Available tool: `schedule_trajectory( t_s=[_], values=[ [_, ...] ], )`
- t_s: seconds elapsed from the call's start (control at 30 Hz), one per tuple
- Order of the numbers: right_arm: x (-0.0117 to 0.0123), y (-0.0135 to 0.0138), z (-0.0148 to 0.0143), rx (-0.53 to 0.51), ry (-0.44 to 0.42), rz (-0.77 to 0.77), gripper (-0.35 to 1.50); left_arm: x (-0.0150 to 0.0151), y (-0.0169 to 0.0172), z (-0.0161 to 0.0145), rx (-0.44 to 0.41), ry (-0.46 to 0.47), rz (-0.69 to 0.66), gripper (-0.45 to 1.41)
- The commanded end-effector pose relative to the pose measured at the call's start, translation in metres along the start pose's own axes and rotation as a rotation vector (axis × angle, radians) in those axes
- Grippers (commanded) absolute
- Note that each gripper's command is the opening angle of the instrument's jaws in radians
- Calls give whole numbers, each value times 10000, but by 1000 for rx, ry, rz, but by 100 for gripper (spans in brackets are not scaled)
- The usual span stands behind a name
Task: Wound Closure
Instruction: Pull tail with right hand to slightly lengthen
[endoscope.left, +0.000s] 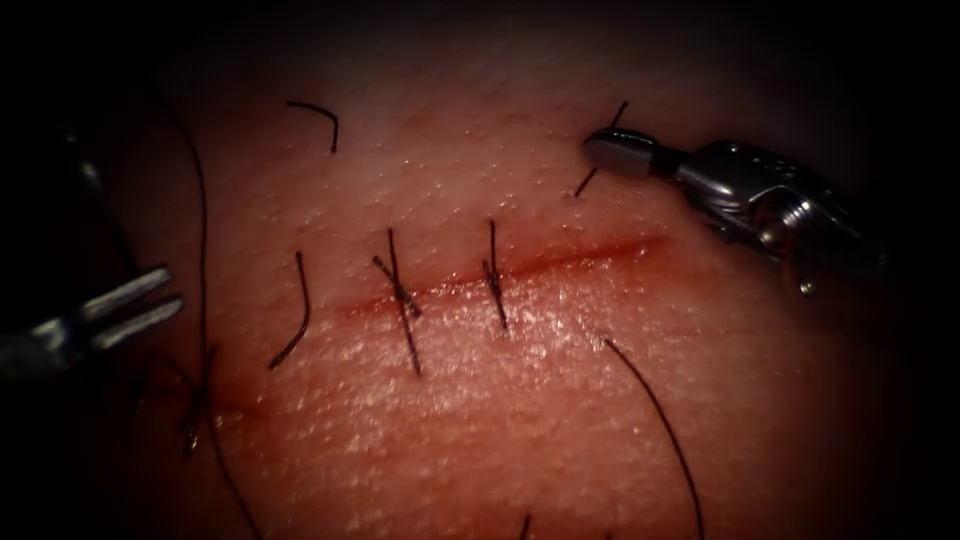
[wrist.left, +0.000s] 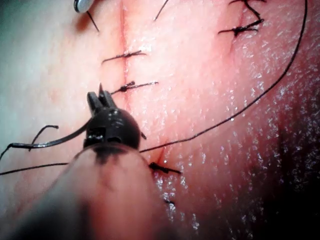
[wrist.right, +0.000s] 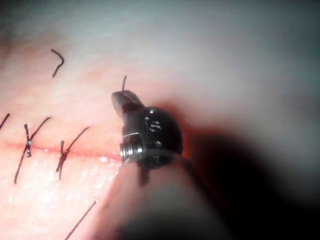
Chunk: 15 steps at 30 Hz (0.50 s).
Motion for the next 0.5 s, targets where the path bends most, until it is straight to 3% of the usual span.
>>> schedule_trajectory(
  t_s=[0.03, 0.3, 0.5],
  values=[
    [7, -8, 6, -1, 15, -38, -35, -1, 0, 9, 0, 2, -4, -45],
    [38, -37, -5, -17, 57, -161, -35, 0, 4, 15, -6, 2, 1, -45],
    [46, -47, -7, -21, 63, -197, -35, 0, 7, 21, -8, 2, 3, -45]
  ],
)
